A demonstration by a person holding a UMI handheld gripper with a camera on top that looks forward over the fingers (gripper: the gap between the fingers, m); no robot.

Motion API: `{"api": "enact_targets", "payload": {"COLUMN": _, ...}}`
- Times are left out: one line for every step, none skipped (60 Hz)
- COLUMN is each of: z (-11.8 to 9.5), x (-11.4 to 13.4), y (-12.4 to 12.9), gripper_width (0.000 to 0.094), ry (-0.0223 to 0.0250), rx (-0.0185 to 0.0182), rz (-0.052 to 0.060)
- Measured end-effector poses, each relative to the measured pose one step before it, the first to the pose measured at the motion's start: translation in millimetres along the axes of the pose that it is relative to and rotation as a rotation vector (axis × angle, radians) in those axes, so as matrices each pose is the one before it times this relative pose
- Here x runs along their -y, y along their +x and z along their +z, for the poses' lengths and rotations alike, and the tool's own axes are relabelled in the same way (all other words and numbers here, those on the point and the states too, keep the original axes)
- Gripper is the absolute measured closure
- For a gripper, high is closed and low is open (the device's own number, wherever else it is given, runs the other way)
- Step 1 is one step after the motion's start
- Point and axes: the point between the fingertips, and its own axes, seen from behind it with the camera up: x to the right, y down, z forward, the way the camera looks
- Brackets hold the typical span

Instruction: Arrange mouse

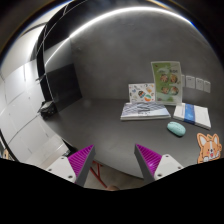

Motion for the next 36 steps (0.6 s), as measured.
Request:
{"api": "enact_targets", "payload": {"z": -0.96, "x": 0.14, "y": 2.09, "gripper_width": 0.0104, "ry": 0.00087, "rx": -0.00347, "rz": 0.0007}}
{"api": "enact_targets", "payload": {"z": -1.06, "x": 0.32, "y": 2.41, "gripper_width": 0.0101, "ry": 0.00124, "rx": -0.00258, "rz": 0.0020}}
{"api": "enact_targets", "payload": {"z": -5.21, "x": 4.24, "y": 13.46, "gripper_width": 0.0103, "ry": -0.01174, "rx": 0.02652, "rz": 0.0039}}
{"api": "enact_targets", "payload": {"z": -1.96, "x": 0.85, "y": -1.02, "gripper_width": 0.0102, "ry": 0.00662, "rx": -0.00672, "rz": -0.0001}}
{"api": "enact_targets", "payload": {"z": -0.97, "x": 1.34, "y": 1.27, "gripper_width": 0.0104, "ry": 0.00339, "rx": 0.00339, "rz": 0.0005}}
{"api": "enact_targets", "payload": {"z": -0.67, "x": 1.08, "y": 2.55, "gripper_width": 0.0105, "ry": 0.00362, "rx": 0.00219, "rz": 0.0002}}
{"api": "enact_targets", "payload": {"z": -0.90, "x": 0.85, "y": 3.07, "gripper_width": 0.0106, "ry": 0.00125, "rx": -0.00100, "rz": -0.0006}}
{"api": "enact_targets", "payload": {"z": -0.59, "x": 0.43, "y": 4.38, "gripper_width": 0.0107, "ry": -0.00090, "rx": -0.00238, "rz": -0.0010}}
{"api": "enact_targets", "payload": {"z": -0.66, "x": -0.02, "y": 5.46, "gripper_width": 0.0108, "ry": -0.00156, "rx": -0.00442, "rz": -0.0012}}
{"api": "enact_targets", "payload": {"z": -0.33, "x": 0.06, "y": 6.22, "gripper_width": 0.0109, "ry": -0.00162, "rx": -0.00514, "rz": -0.0002}}
{"api": "enact_targets", "payload": {"z": -0.70, "x": 0.42, "y": 6.63, "gripper_width": 0.0110, "ry": -0.00070, "rx": -0.00460, "rz": 0.0004}}
{"api": "enact_targets", "payload": {"z": -0.26, "x": 0.71, "y": 7.36, "gripper_width": 0.0110, "ry": 0.00033, "rx": -0.00550, "rz": 0.0012}}
{"api": "enact_targets", "payload": {"z": 0.11, "x": 0.63, "y": 7.56, "gripper_width": 0.0110, "ry": -0.00013, "rx": -0.00647, "rz": 0.0015}}
{"api": "enact_targets", "payload": {"z": 0.89, "x": 0.24, "y": 8.04, "gripper_width": 0.0109, "ry": 0.00017, "rx": -0.00997, "rz": 0.0016}}
{"api": "enact_targets", "payload": {"z": 0.35, "x": 0.32, "y": 8.82, "gripper_width": 0.0111, "ry": -0.00139, "rx": -0.00869, "rz": 0.0013}}
{"api": "enact_targets", "payload": {"z": 1.37, "x": -0.30, "y": 8.24, "gripper_width": 0.0109, "ry": 0.00050, "rx": -0.01251, "rz": 0.0004}}
{"api": "enact_targets", "payload": {"z": 0.78, "x": 0.19, "y": 9.33, "gripper_width": 0.0108, "ry": -0.00140, "rx": -0.01009, "rz": -0.0009}}
{"api": "enact_targets", "payload": {"z": 1.42, "x": 0.17, "y": 10.29, "gripper_width": 0.0109, "ry": -0.00137, "rx": -0.01105, "rz": -0.0018}}
{"api": "enact_targets", "payload": {"z": 1.61, "x": 0.70, "y": 10.41, "gripper_width": 0.0109, "ry": -0.00068, "rx": -0.01208, "rz": -0.0006}}
{"api": "enact_targets", "payload": {"z": 1.85, "x": 0.66, "y": 10.50, "gripper_width": 0.0110, "ry": 0.00063, "rx": -0.01190, "rz": -0.0017}}
{"api": "enact_targets", "payload": {"z": 2.10, "x": 1.20, "y": 11.33, "gripper_width": 0.0110, "ry": 0.00096, "rx": -0.01277, "rz": -0.0023}}
{"api": "enact_targets", "payload": {"z": 2.64, "x": 1.44, "y": 11.41, "gripper_width": 0.0110, "ry": 0.00185, "rx": -0.01342, "rz": -0.0003}}
{"api": "enact_targets", "payload": {"z": 3.10, "x": 1.24, "y": 11.72, "gripper_width": 0.0110, "ry": 0.00159, "rx": -0.01538, "rz": 0.0032}}
{"api": "enact_targets", "payload": {"z": 3.34, "x": 0.43, "y": 11.84, "gripper_width": 0.0111, "ry": -0.00079, "rx": -0.01706, "rz": 0.0063}}
{"api": "enact_targets", "payload": {"z": 3.42, "x": -0.67, "y": 11.42, "gripper_width": 0.0115, "ry": -0.00422, "rx": -0.01607, "rz": 0.0065}}
{"api": "enact_targets", "payload": {"z": 5.23, "x": -1.61, "y": 9.96, "gripper_width": 0.0118, "ry": -0.00566, "rx": -0.01791, "rz": 0.0052}}
{"api": "enact_targets", "payload": {"z": 6.22, "x": -4.18, "y": 6.30, "gripper_width": 0.0117, "ry": 0.00099, "rx": -0.02670, "rz": -0.0015}}
{"api": "enact_targets", "payload": {"z": 4.67, "x": -2.72, "y": 8.31, "gripper_width": 0.0119, "ry": -0.01054, "rx": -0.00939, "rz": -0.0036}}
{"api": "enact_targets", "payload": {"z": 5.10, "x": -3.16, "y": 7.96, "gripper_width": 0.0120, "ry": -0.01440, "rx": -0.00717, "rz": -0.0058}}
{"api": "enact_targets", "payload": {"z": 4.87, "x": -2.97, "y": 8.06, "gripper_width": 0.0120, "ry": -0.01479, "rx": -0.00705, "rz": -0.0068}}
{"api": "enact_targets", "payload": {"z": 5.32, "x": -2.66, "y": 7.50, "gripper_width": 0.0118, "ry": -0.01380, "rx": -0.00826, "rz": -0.0053}}
{"api": "enact_targets", "payload": {"z": 5.07, "x": -2.19, "y": 6.94, "gripper_width": 0.0118, "ry": -0.01381, "rx": -0.00753, "rz": -0.0037}}
{"api": "enact_targets", "payload": {"z": 5.54, "x": -2.15, "y": 5.69, "gripper_width": 0.0114, "ry": -0.00862, "rx": -0.00913, "rz": -0.0029}}
{"api": "enact_targets", "payload": {"z": 7.67, "x": -3.17, "y": 3.62, "gripper_width": 0.0115, "ry": -0.00142, "rx": -0.01277, "rz": -0.0048}}
{"api": "enact_targets", "payload": {"z": 4.86, "x": -1.29, "y": 4.76, "gripper_width": 0.0117, "ry": -0.00761, "rx": -0.00557, "rz": -0.0063}}
{"api": "enact_targets", "payload": {"z": 4.61, "x": -1.39, "y": 4.90, "gripper_width": 0.0118, "ry": -0.00950, "rx": -0.00670, "rz": -0.0079}}
